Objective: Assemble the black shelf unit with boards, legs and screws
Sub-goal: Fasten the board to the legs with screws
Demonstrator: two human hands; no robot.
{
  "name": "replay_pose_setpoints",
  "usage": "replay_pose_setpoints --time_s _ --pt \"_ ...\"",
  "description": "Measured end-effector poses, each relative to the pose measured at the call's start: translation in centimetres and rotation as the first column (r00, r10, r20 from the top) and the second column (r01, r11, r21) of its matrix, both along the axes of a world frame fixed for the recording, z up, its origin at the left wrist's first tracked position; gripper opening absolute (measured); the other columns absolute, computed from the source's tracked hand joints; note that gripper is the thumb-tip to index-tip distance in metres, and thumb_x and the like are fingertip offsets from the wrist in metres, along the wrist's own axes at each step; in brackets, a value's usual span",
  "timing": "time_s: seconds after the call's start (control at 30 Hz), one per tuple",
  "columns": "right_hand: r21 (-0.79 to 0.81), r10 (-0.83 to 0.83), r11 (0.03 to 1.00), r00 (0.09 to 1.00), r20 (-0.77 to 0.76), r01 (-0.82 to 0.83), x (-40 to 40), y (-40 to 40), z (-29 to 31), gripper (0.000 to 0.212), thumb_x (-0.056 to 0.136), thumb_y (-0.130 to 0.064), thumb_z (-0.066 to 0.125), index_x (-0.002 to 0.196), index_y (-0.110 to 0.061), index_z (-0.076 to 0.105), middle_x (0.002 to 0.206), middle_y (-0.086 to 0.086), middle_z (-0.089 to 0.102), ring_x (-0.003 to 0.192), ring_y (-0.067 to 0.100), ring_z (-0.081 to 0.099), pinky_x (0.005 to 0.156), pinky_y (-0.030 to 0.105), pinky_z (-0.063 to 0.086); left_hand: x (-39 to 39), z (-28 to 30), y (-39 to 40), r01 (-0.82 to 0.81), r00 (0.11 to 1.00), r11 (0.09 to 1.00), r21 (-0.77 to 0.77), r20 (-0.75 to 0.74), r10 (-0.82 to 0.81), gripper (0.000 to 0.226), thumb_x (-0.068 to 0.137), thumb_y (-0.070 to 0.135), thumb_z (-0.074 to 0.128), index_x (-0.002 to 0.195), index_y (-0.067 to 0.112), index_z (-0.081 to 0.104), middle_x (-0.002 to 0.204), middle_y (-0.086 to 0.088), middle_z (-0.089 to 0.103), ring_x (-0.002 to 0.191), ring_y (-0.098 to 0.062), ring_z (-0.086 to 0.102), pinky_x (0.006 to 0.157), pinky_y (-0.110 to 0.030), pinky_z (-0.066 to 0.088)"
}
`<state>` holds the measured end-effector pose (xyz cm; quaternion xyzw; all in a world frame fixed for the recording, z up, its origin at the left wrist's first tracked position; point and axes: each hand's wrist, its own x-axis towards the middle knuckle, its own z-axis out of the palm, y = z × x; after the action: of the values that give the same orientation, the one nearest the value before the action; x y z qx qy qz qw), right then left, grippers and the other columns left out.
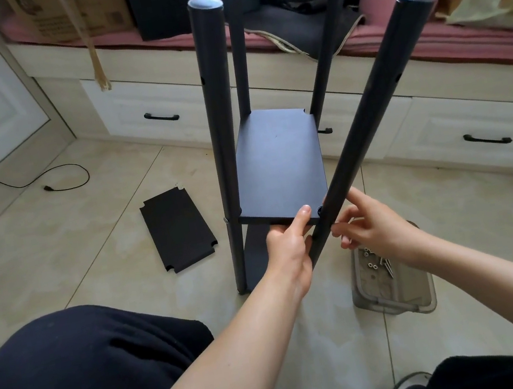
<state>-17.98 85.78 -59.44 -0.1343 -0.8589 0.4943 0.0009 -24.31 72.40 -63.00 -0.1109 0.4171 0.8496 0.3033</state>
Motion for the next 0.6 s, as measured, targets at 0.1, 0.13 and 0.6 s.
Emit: replay_pose_setpoints --time_s 0.1,0.13,0.6 --pt "0.024 -0.001 1.0 1.0 -0.025 0.001 0.11 -0.1 -0.04 0.051 0.093 -0.008 0.063 0.113 -0.053 0.049 0.08 0.001 0.063 0.063 0.013 0.066 0.067 0.029 0.057 0.07 -0.25 -0.08 0.006 1.0 1.0 -0.014 -0.019 -0.006 0.031 0.096 0.016 0.068 0.125 0.006 0.063 0.114 -0.012 0.074 0.096 -0.024 0.071 0.065 -0.022 0.056" --pt "0.031 0.0 1.0 0.999 -0.039 0.002 0.15 -0.11 -0.04 0.053 0.093 -0.008 0.063 0.11 -0.056 0.049 0.081 0.001 0.063 0.063 0.013 0.066 0.066 0.026 0.055 0.05 -0.33 -0.13 0.009 1.0 1.0 -0.021 -0.024 -0.01 0.031 0.096 0.016 0.068 0.125 0.007 0.064 0.115 -0.012 0.074 0.099 -0.025 0.072 0.066 -0.022 0.056" --pt "0.252 0.085 0.966 0.991 -0.102 -0.057 0.1 0.3 -0.46 0.058 0.091 -0.017 0.068 0.11 -0.065 0.042 0.087 -0.021 0.065 0.067 0.008 0.066 0.059 0.014 0.049 -0.07 -0.55 -0.56 0.042 0.997 0.99 -0.131 -0.064 -0.051 0.026 0.093 0.024 0.072 0.116 0.013 0.066 0.11 -0.006 0.076 0.102 -0.023 0.072 0.067 -0.022 0.053"
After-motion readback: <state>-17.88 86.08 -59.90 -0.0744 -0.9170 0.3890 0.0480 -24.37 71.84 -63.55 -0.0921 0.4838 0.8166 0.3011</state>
